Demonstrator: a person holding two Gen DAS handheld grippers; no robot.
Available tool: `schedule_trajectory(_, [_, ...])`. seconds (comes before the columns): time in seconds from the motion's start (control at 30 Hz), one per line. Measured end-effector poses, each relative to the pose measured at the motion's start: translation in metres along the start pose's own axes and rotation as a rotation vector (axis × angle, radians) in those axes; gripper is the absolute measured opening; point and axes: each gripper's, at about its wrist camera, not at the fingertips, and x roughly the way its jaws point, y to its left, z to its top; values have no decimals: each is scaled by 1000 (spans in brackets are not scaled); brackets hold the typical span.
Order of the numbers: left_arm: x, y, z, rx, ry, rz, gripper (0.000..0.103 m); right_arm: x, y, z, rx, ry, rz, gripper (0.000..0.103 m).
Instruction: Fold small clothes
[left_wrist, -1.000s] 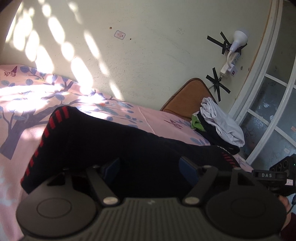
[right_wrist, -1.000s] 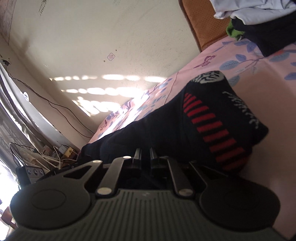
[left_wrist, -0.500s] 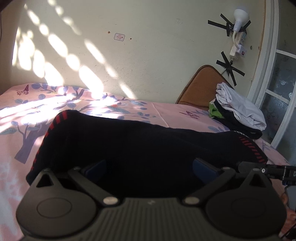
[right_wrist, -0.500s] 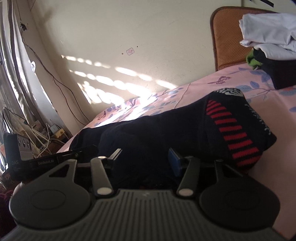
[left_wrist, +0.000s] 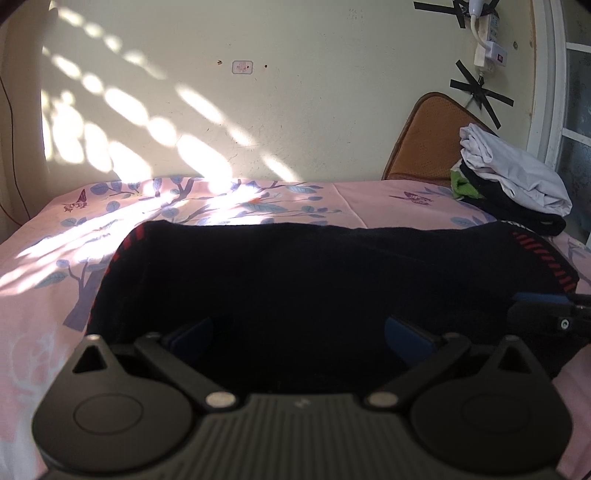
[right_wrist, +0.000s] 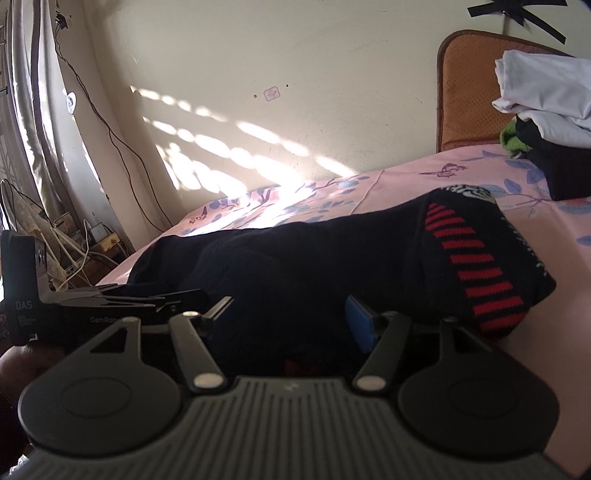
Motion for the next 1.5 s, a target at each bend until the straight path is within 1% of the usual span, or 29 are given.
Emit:
schedule_trajectory(0.1, [1,-4,0,32,11,18,103,-1,-1,0,2,-1,1,69])
schedule_trajectory(0.23, [1,-1,-1,17,8,4,103,-1,0,-1,-3,-1,3,72])
schedule_trajectory(0.43, [1,0,-1,21,9,1,103,-2,0,-1,1,-7,4,72])
schedule_trajectory(0.63, [-1,1,-1,23,4,-11,103,-7,0,-2,0,-37,-21,74])
schedule_trajectory(0.73, [-6,6,-3,-3,-21,-29,103,-10,2,-3,6,-52,-47,75])
schedule_trajectory(0.87, [-11,17,-4,-71,-59,-49,103,-16,1,-6,15,-55,-72,76])
schedule_trajectory(1.0, [-8,22,-3,-100,-45,-65,103,-22,1,-10,19,-50,-87,77])
schedule_trajectory(1.13, [-5,19,-3,-80,-22,-48,103,-21,0,-11,26,-33,-99,77])
schedule_trajectory(1.17, [-4,18,-2,-77,-15,-44,103,-20,-1,-10,29,-28,-97,79])
schedule_trajectory(1.33, [-1,18,-2,-72,-1,-45,103,-20,-6,-10,66,-26,-47,88])
schedule_trajectory(1.43, [0,16,-1,-53,19,-46,103,-23,-11,-11,110,-45,-23,88])
schedule_trajectory(1.5, [1,12,-1,-16,40,-37,103,-23,-10,-11,108,-41,-19,88])
